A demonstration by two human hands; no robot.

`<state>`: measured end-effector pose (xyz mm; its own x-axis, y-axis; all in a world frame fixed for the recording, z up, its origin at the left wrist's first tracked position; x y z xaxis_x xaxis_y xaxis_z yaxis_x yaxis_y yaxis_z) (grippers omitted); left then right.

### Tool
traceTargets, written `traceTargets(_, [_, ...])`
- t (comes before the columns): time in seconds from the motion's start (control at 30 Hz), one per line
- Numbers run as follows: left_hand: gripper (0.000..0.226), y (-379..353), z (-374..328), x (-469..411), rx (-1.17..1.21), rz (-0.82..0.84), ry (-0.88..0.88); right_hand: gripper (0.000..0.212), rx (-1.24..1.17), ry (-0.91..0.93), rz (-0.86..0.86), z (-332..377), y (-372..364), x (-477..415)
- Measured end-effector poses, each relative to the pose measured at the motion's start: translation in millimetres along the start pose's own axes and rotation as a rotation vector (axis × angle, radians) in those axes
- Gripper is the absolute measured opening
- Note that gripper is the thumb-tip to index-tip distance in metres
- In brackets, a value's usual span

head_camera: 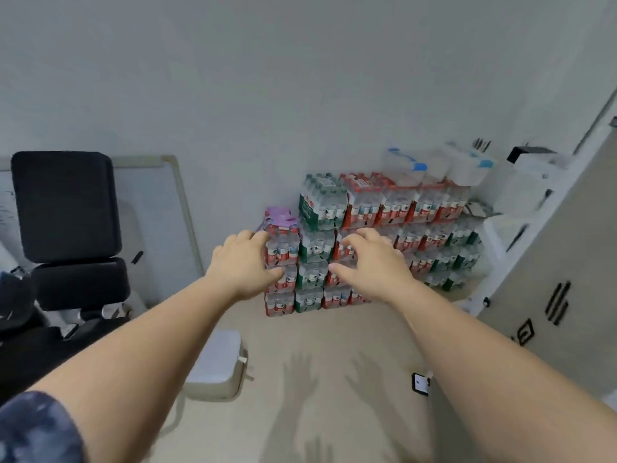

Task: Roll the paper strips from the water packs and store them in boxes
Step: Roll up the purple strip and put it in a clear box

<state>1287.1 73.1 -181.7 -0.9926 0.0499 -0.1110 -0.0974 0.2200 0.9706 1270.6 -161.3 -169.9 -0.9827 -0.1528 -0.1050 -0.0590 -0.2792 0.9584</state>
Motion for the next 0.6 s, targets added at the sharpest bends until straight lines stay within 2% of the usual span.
traceTargets(0.07, [0.075,-17,9,-40,0.063,0.019,0.055,0.065,-0.011,0.005,0.018,-10,-15,-40])
traceTargets(0.33, [0.073,-86,16,-205,0.051,0.077,0.122,0.062,-0.091,0.038,0.093,-85,-73,-222])
traceTargets(0.6, [0.063,-145,31,-329,0.123,0.147,0.284,0.057,-0.215,0.082,0.293,-129,-133,-381])
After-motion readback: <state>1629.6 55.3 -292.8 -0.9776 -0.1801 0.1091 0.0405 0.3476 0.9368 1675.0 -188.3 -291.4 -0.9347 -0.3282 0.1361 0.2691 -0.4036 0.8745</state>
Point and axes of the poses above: each hand's wrist, its own x-axis away from the middle knuckle, its own y-axis out of the back of the hand, z = x × y, the point moved 6 cm from there along -x, towards the middle knuckle, and after that the axes turned 4 degrees about y, right-handed, at the moved point
